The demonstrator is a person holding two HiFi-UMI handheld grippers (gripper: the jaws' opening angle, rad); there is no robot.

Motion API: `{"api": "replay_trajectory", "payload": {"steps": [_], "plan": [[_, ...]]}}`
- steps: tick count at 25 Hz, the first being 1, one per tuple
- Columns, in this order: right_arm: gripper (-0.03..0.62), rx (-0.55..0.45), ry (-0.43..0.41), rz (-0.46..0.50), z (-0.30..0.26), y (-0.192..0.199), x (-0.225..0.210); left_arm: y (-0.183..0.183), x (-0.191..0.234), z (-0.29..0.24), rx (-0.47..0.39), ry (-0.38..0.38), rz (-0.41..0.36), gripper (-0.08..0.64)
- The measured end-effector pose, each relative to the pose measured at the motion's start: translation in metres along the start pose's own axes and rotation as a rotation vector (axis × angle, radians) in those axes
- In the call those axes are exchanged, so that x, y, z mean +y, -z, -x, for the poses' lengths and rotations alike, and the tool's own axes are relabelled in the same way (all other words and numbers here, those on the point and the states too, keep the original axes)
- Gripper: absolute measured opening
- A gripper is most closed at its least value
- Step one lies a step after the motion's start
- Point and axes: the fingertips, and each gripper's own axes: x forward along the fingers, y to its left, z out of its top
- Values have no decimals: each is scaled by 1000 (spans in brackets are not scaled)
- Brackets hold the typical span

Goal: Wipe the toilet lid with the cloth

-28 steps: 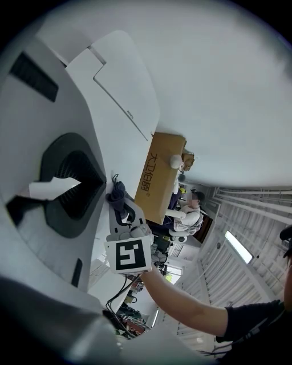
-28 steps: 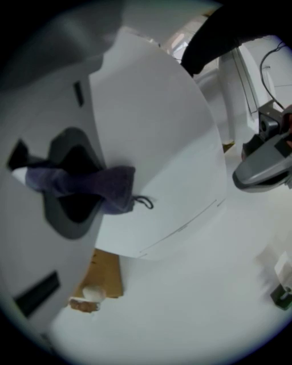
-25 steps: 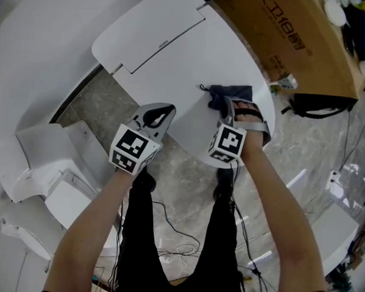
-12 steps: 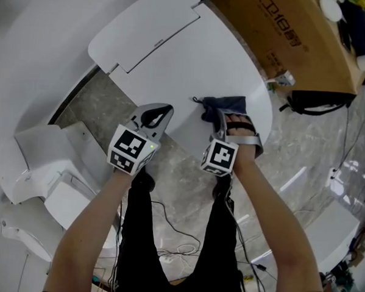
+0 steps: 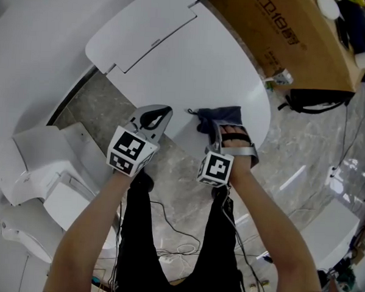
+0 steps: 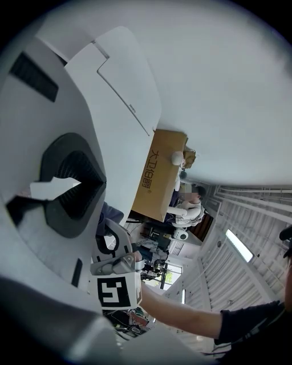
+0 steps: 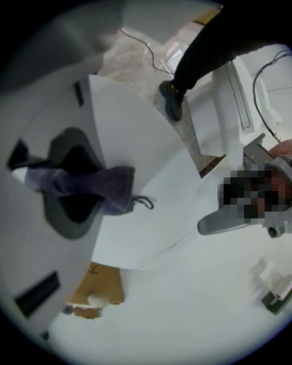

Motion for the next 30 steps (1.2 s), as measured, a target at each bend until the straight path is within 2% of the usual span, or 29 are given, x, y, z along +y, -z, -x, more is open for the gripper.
{"api": "replay_trajectory", "payload": {"steps": [15,25,27,30], "plan": [[64,-29,-62,-6,23,-8,44,-4,3,-4,-9,-2,12,17],[64,-22,-180,6,33,-4,62,-3,-2,-8,0,9,19,17],[64,-22,-192,16,37,-2,59,-4,-2,-9,-1,10,14,17],[64,-36,-159,-26,42,4,34,-4,-3,-11,0,13,8,17]]}}
